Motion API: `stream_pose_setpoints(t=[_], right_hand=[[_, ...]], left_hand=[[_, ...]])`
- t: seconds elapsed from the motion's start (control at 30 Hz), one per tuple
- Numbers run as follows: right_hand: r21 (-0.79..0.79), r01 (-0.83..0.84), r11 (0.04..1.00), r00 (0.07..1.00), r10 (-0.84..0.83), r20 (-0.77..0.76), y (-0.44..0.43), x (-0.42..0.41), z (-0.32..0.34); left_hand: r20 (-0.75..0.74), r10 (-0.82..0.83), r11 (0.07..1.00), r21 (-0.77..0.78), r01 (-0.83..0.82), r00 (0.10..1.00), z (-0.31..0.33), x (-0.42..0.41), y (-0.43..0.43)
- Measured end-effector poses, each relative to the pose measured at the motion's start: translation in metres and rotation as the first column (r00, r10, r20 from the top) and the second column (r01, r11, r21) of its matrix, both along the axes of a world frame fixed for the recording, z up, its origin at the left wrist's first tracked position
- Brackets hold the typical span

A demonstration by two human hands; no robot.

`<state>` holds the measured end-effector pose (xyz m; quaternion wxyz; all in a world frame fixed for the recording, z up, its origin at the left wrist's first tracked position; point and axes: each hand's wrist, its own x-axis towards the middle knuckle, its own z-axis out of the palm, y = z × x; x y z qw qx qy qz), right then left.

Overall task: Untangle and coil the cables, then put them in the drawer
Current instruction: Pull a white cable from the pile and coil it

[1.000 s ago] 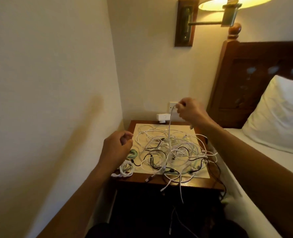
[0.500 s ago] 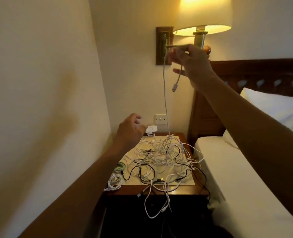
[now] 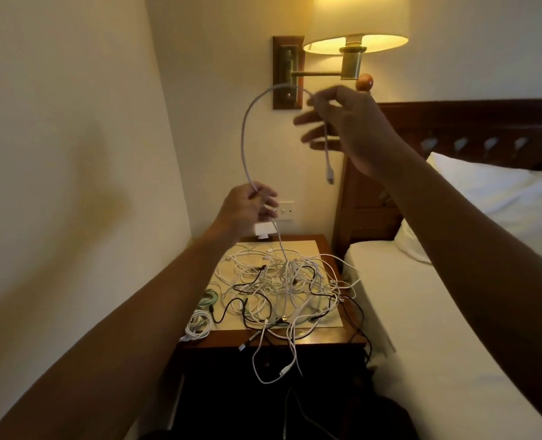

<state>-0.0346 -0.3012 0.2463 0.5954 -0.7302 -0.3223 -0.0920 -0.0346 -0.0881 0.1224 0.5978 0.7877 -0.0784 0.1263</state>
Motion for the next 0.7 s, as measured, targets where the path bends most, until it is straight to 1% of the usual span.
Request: stream_pose_setpoints(t=[0.07,0.13,0.17,0.23,0.33,0.43,0.47,0.53,0.57,0.6,0.63,0.67,0.7], right_hand=[[-0.188,0.165,0.968,0.986,-0.163,0.024,-0.016,0.019,-0.025],[-0.373,0.275,0.886,0.961,-0.268,0.072,-0.031,0.040,-0.053],[-0.439,0.319,0.840,0.946,-0.309,0.095,-0.037,0.048,-0.066],[-0.519,0.370,0.770,0.925,-0.360,0.126,-0.043,0.060,-0.087],[-0.575,0.414,0.706,0.905,-0.389,0.174,-0.041,0.068,-0.110],[-0.625,0.432,0.650,0.895,-0.393,0.211,-0.029,0.073,-0.121],[-0.666,0.398,0.631,0.907,-0.380,0.183,-0.025,0.072,-0.122],[-0.755,0.267,0.599,0.939,-0.339,0.062,-0.016,0.066,-0.126],[-0.768,0.173,0.617,0.954,-0.299,-0.025,-0.013,0.060,-0.126],[-0.738,0.069,0.671,0.965,-0.233,-0.123,-0.009,0.054,-0.126],[-0.661,-0.029,0.750,0.967,-0.146,-0.208,-0.005,0.048,-0.125],[-0.551,-0.107,0.827,0.963,-0.051,-0.264,0.000,0.039,-0.122],[-0.437,-0.163,0.884,0.957,0.033,-0.289,0.006,0.031,-0.118]], left_hand=[[0.077,0.082,0.994,-0.074,-0.076,0.994,0.017,-0.001,0.015],[0.171,0.121,0.991,-0.077,-0.109,0.978,0.038,-0.001,0.028],[0.214,0.121,0.992,-0.066,-0.109,0.969,0.049,-0.003,0.032],[0.289,0.092,0.996,-0.032,-0.086,0.953,0.069,-0.007,0.037],[0.384,0.025,0.995,0.079,-0.060,0.923,0.092,-0.017,0.036],[0.443,-0.005,0.965,0.238,-0.112,0.896,0.098,-0.024,0.027],[0.459,-0.006,0.959,0.255,-0.125,0.888,0.096,-0.025,0.025],[0.483,0.020,0.956,0.248,-0.159,0.875,0.092,-0.027,0.023],[0.487,0.045,0.949,0.253,-0.190,0.872,0.089,-0.028,0.023],[0.482,0.070,0.937,0.267,-0.223,0.873,0.085,-0.030,0.024],[0.469,0.083,0.926,0.291,-0.242,0.879,0.079,-0.032,0.025],[0.446,0.076,0.916,0.322,-0.239,0.892,0.073,-0.033,0.026],[0.418,0.049,0.907,0.363,-0.216,0.907,0.068,-0.036,0.025]])
